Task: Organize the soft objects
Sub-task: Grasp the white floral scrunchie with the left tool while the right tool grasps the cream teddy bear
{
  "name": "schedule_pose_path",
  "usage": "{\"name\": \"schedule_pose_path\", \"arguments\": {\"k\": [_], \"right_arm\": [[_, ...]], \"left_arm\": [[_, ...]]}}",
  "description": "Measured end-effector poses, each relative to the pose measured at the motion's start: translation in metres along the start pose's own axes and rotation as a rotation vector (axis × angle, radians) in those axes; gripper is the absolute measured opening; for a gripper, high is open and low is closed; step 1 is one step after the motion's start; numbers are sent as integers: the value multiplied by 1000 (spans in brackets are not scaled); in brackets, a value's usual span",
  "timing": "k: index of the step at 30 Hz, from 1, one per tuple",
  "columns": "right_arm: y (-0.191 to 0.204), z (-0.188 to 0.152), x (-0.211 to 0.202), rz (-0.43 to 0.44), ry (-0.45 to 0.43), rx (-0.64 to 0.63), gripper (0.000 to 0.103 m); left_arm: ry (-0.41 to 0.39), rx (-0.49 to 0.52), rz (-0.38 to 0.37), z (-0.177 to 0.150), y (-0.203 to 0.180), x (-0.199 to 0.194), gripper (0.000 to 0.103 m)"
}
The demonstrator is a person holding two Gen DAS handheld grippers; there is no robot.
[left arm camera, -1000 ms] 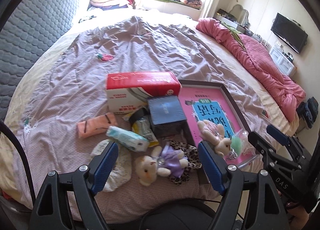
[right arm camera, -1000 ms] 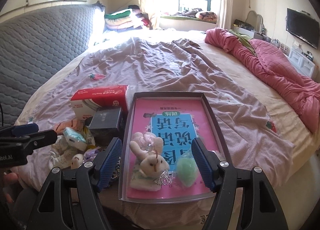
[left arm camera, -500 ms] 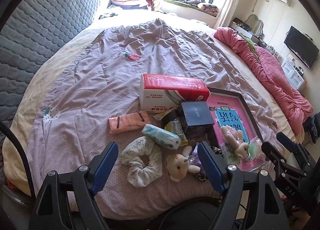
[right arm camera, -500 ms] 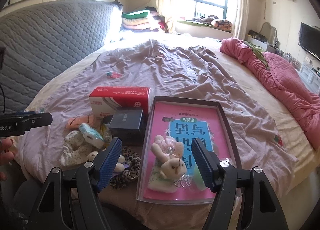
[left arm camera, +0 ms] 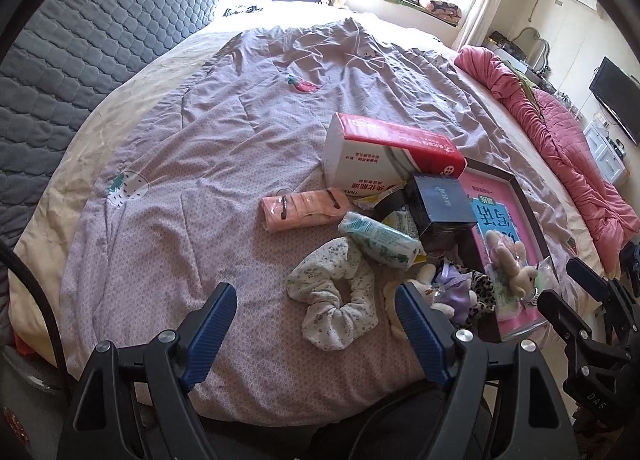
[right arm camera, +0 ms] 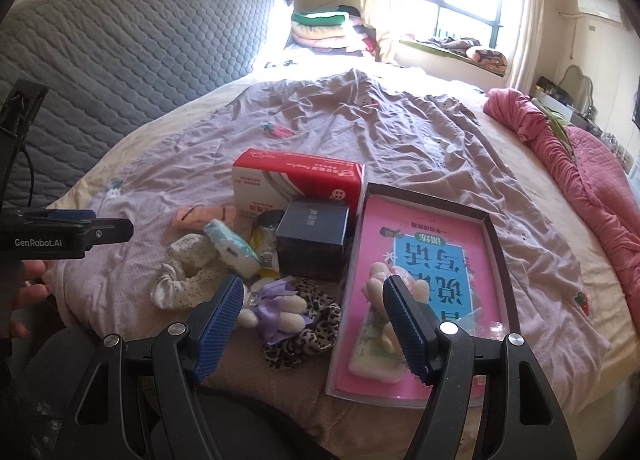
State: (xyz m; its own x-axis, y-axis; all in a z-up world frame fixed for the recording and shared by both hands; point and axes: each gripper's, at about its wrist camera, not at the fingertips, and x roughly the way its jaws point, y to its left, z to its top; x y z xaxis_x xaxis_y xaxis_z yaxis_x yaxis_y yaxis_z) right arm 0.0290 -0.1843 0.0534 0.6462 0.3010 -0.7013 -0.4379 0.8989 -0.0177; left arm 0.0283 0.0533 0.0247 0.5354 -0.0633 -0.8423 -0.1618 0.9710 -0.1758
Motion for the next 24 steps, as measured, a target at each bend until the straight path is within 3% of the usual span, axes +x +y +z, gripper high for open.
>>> {"name": "schedule_pose_path", "arguments": {"k": [14,24], "right_arm": [[35,-11,39,83,91,-119,74],[67,-23,67,81,156,-326,74]], "left_arm": [[97,-39,-5,-18,13,43,81],[131,-51,-28,-24,16,62,81]]}}
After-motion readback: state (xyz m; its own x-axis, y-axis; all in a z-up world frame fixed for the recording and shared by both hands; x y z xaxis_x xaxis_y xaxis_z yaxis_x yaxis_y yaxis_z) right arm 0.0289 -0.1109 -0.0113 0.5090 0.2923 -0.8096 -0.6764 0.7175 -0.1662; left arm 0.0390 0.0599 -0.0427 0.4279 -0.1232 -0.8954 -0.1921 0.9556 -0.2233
